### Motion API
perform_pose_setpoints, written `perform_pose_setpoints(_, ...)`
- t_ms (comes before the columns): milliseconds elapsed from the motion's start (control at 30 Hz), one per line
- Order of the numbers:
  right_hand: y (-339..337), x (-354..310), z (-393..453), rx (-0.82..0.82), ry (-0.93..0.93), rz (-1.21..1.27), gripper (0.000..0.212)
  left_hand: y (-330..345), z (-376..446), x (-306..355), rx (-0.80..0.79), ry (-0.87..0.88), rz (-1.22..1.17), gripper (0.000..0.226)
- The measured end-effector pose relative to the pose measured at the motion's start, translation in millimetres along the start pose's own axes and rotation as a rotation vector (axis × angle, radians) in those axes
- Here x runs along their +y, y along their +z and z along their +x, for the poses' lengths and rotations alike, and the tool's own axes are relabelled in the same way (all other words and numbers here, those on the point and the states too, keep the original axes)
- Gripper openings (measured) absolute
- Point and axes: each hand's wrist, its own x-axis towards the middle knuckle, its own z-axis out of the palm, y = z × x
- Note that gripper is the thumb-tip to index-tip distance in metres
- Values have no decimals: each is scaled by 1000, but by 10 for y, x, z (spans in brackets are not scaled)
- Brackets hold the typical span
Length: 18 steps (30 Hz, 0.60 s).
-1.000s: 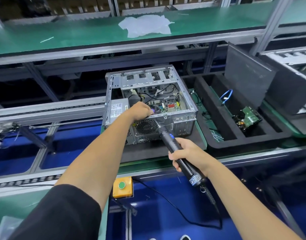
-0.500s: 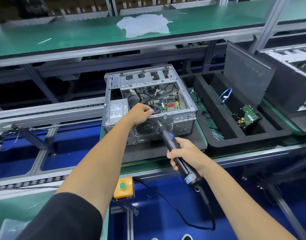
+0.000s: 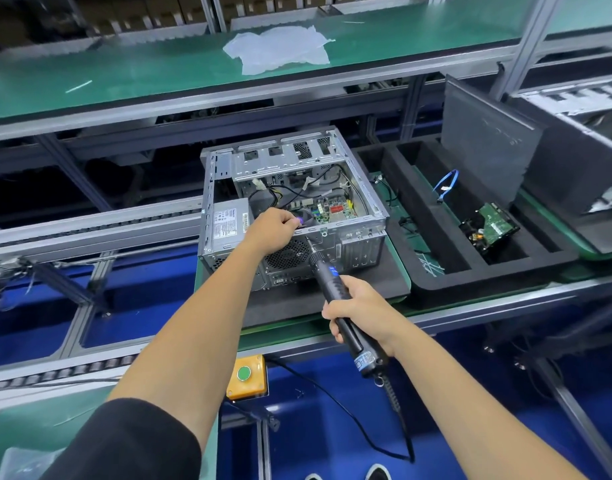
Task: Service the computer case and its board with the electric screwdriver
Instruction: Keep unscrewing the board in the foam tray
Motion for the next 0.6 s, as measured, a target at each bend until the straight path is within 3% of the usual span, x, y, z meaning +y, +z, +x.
perform_pose_setpoints(600,144,52,44,73,18,-17,38,-65,-32,3,-81,84,-55,42)
